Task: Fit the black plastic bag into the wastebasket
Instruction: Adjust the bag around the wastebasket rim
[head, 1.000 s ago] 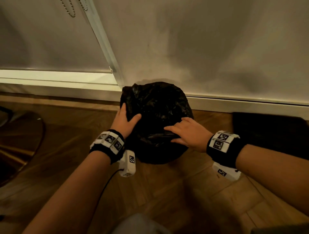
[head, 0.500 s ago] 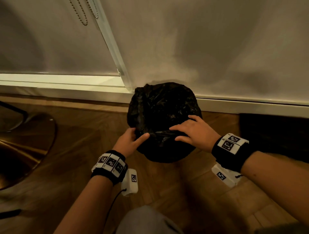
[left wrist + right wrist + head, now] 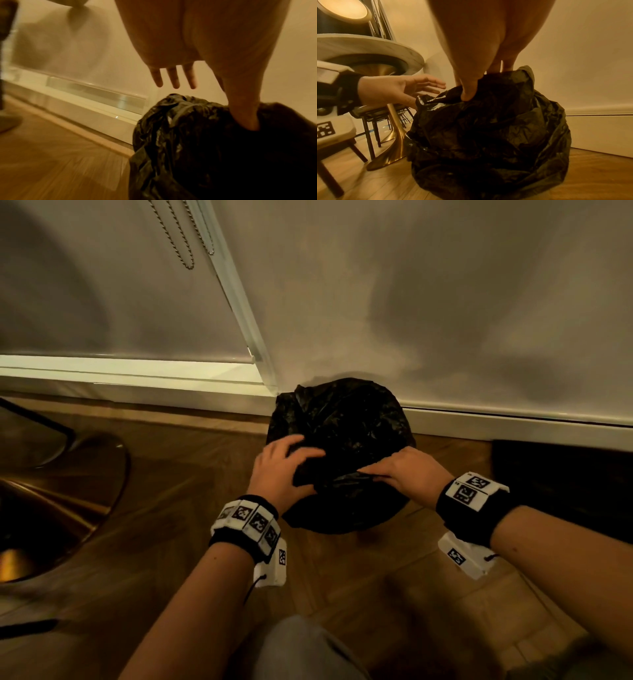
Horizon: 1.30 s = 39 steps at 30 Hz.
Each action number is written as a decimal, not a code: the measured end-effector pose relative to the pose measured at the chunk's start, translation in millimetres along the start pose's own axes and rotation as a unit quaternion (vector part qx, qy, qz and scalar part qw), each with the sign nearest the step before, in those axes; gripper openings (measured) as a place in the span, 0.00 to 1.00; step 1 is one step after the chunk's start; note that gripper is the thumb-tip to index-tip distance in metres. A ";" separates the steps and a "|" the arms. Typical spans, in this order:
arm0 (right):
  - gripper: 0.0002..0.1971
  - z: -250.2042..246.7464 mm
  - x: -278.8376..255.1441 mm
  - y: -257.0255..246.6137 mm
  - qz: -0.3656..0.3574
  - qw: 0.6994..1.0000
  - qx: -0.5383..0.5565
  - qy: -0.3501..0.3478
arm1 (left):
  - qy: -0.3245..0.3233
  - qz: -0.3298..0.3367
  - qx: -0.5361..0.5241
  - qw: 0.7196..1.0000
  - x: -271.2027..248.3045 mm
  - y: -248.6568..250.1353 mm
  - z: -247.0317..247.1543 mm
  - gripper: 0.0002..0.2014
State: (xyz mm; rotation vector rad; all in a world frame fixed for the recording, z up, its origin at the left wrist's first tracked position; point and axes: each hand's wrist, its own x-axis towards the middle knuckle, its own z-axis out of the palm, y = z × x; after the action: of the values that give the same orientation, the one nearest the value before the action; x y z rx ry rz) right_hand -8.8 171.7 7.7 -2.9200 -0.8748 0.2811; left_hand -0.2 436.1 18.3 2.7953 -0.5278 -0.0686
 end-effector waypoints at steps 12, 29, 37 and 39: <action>0.18 4.7 -10.2 24.6 0.029 0.992 0.116 0.036 | -0.120 -0.026 0.141 0.982 0.0 4.9 7.7 0.21; 0.22 44.8 -15.7 -56.7 0.436 0.349 0.819 0.133 | 0.095 -0.595 -0.495 0.626 -11.9 46.5 59.1 0.30; 0.11 36.3 5.8 -51.6 0.407 0.219 0.876 0.141 | 0.012 -0.488 -0.727 0.484 -4.7 74.9 53.5 0.25; 0.07 34.1 9.2 -49.9 0.410 0.218 0.873 0.152 | 0.022 -0.486 -0.727 0.484 -2.3 71.3 52.0 0.18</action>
State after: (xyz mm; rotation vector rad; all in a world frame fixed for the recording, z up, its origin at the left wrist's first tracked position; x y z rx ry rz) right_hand -34.8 219.2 -20.7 -0.6411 0.8743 0.2974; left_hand -32.6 359.1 -10.4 0.9812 0.8764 -0.4241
